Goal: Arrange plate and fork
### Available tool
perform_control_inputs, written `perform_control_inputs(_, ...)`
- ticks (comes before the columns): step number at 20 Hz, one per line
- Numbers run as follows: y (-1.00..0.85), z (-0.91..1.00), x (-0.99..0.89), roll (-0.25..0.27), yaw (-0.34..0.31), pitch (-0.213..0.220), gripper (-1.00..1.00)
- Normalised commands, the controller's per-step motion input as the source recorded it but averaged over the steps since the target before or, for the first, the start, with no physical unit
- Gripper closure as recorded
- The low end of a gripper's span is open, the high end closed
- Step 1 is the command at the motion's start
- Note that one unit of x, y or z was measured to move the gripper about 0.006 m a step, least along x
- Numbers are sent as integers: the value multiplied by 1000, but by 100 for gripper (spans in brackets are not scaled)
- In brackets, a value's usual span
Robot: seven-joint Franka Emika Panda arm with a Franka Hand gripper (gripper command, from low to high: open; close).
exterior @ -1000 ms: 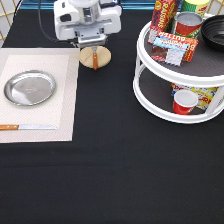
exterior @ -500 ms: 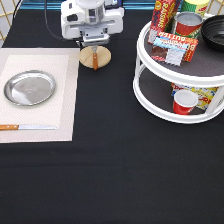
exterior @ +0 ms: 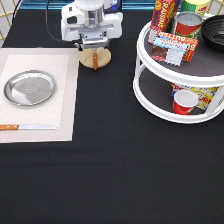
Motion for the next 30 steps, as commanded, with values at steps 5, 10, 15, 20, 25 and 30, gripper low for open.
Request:
perform_control_inputs(5,53,-202,-23,-68,42,-28,-100)
perform_control_inputs(10,151,-233,-44,-98,36,-16,-100)
perform_control_inputs(15,196,-94,-10,-101,32,-10,-100)
perform_control_inputs(20,156,-27,0,-109,31,-16,-100)
perform_control_inputs(25,72,-97,-1,-113,24,-43,100)
perform_control_inputs(30,31,-102,-39,-122,7,-60,100)
